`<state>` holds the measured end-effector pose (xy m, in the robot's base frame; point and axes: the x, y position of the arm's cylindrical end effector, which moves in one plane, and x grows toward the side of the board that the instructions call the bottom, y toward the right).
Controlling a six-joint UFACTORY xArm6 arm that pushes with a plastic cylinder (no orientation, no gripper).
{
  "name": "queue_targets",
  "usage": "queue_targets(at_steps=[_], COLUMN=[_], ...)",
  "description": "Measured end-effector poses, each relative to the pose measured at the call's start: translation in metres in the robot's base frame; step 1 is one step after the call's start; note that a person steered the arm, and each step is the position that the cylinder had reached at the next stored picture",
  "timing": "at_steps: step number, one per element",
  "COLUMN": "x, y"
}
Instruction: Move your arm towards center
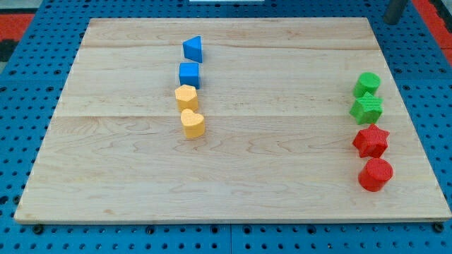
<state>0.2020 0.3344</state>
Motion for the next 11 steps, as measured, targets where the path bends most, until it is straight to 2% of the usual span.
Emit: queue_targets(at_steps=[2, 4, 5, 7, 8, 9, 11], x=[0.005, 0.054, 0.054, 0.056, 0.089, 0.148, 0.148], y=[0.001, 0.003, -0.009, -0.203, -0.285, -0.285, -0.279])
